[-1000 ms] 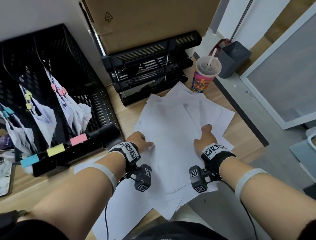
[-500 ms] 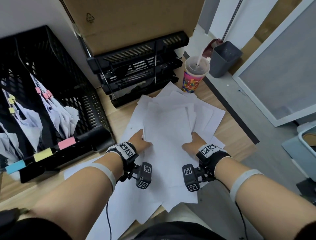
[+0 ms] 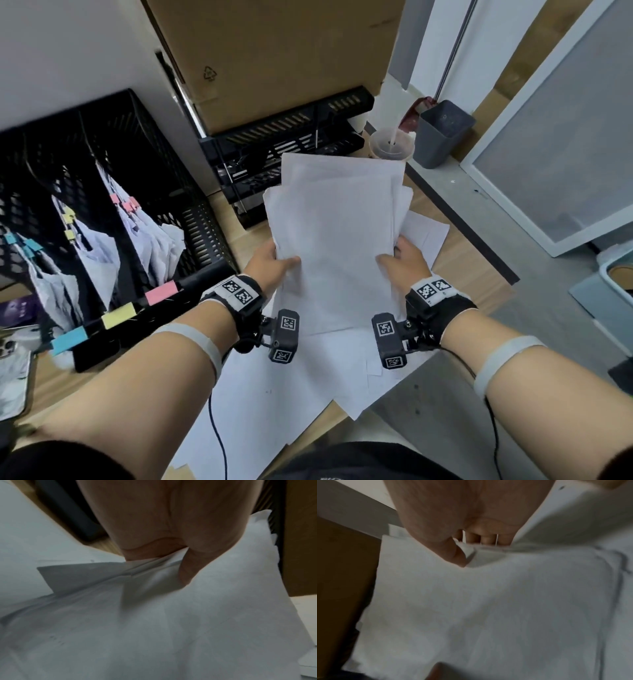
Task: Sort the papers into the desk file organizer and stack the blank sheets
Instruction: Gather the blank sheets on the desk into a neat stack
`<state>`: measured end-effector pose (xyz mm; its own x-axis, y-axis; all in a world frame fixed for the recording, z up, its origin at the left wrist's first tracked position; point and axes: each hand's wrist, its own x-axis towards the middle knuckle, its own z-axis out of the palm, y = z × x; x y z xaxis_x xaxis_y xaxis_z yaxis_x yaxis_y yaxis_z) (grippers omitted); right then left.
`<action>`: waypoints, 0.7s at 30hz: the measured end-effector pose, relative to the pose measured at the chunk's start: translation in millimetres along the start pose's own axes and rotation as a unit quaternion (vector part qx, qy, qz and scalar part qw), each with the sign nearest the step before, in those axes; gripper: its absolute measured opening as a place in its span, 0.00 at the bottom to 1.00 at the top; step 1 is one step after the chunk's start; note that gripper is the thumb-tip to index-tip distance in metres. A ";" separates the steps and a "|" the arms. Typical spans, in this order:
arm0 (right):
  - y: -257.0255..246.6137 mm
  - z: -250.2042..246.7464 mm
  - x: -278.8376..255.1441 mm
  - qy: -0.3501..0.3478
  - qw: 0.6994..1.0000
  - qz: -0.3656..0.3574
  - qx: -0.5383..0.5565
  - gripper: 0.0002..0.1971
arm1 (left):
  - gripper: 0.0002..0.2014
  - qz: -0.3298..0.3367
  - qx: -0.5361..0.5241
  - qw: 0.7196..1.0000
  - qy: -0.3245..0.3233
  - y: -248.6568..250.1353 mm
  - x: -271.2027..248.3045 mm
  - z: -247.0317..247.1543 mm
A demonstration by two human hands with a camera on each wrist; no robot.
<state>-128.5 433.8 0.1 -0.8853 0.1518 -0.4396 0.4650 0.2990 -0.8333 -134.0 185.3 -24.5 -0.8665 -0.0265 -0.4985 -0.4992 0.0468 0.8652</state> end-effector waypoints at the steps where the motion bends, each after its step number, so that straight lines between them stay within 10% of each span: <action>1: -14.5 0.3 -3.5 0.009 1.000 -0.025 0.006 0.13 | 0.20 0.015 -0.024 1.000 0.004 9.5 -2.3 -1.8; 9: -78.9 2.5 -43.9 0.105 0.980 -0.140 0.098 0.19 | 0.24 0.159 -0.134 0.978 -0.023 73.4 -37.9 -16.7; 21: -35.6 21.8 -69.8 0.071 0.994 -0.034 0.078 0.19 | 0.28 0.151 -0.062 0.986 -0.028 29.5 -48.5 -13.4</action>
<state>-83.2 392.1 53.1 -0.9016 0.2709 -0.3372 0.3887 0.1655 -0.9064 -106.8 174.5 25.9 -0.9762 0.0246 -0.2155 -0.2167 -0.0787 0.9731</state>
